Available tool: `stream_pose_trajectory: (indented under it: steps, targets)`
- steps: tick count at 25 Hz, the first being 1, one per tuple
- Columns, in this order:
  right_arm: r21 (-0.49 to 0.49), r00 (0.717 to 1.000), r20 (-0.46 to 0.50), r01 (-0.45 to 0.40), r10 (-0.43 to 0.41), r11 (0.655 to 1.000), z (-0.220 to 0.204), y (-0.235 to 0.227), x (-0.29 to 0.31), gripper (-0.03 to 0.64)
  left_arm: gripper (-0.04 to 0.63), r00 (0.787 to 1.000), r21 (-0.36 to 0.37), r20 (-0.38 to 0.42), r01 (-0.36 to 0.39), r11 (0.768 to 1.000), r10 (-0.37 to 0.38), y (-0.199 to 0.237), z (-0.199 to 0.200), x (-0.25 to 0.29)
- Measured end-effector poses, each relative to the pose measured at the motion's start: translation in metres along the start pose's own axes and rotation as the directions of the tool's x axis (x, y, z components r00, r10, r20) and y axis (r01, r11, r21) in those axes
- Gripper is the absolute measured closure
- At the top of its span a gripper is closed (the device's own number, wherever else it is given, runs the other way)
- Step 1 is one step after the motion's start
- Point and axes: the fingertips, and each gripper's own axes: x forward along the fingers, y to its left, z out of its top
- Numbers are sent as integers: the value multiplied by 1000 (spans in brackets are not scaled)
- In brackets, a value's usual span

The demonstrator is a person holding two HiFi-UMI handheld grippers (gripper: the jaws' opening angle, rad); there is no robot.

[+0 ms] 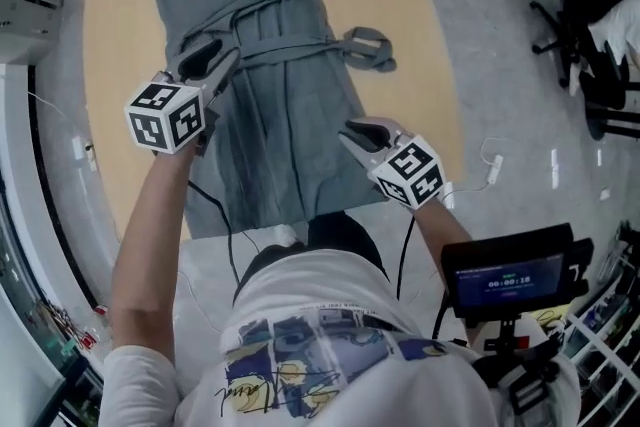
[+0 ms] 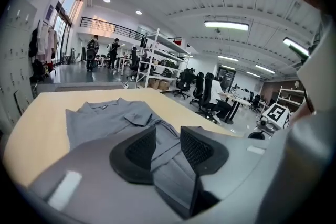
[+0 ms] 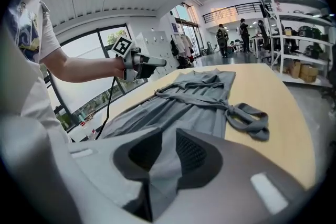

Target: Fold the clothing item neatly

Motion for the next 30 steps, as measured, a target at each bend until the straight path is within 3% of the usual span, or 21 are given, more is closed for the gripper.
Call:
stream_pose_trajectory:
  steps: [6,12,22,26,30]
  targets:
    - [-80,999,-32,-8,6,997,3,26,5,539,443,999,33,43,4,999,-5,-33,-36,-72]
    - [-151,1000,-23,4,-7,989,12,115,10,538,443,997,59,67,-28,998,24,-54,-95,-201]
    - [-196,1000,-25,9,-14,981,-35,239,-17,538,443,998,57,51,25,998,-28,-129,-206,-306]
    - [-166,998,-59,-4,-6,986,-79,274,-33,539,443,998,76,1,59,995,-60,-164,-254,-328]
    - [-177,994,-113,-20,0,984,-116,296,-42,539,443,997,47,-56,61,997,-59,-179,-306,-344]
